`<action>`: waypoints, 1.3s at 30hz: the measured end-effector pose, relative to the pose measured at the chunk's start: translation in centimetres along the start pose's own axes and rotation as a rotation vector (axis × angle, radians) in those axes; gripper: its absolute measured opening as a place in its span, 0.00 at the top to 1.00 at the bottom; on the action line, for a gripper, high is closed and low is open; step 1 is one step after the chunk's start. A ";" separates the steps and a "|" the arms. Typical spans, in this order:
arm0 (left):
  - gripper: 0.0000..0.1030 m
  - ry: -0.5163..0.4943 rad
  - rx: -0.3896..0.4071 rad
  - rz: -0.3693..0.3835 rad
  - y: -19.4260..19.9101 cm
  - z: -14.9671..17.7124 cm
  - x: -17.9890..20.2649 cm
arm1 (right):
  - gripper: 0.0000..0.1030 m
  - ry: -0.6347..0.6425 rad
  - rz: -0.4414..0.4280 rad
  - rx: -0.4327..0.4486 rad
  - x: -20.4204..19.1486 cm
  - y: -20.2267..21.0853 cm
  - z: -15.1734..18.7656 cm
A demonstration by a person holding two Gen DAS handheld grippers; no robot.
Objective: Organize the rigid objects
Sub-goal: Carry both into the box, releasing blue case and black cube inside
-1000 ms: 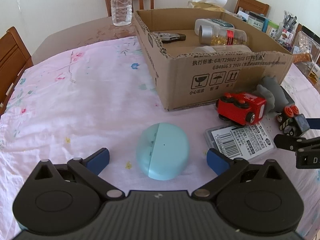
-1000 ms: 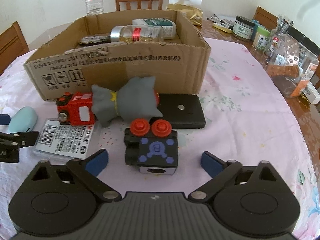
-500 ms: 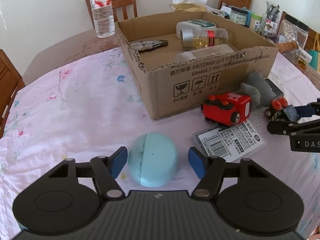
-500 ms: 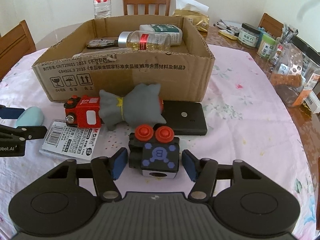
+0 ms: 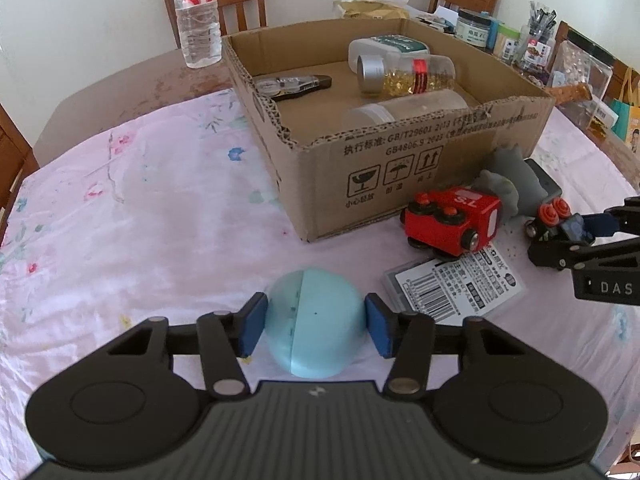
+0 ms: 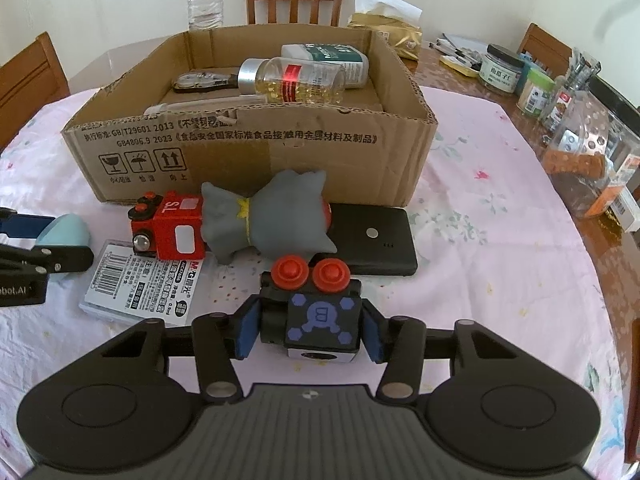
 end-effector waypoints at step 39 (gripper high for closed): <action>0.49 -0.131 0.177 0.051 8.1 -10.3 -2.1 | 0.34 0.216 -0.106 0.050 3.4 2.6 -14.2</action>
Point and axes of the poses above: each gripper's, at about its wrist camera, not at the fingertips, and y roughly against the way its jaws point, x to its right, z to its underside, the point moved 4 cm from there along -y, roughly the way its jaws point, and after that the axes turned 13 degrees about -z, right-handed, at the moved point
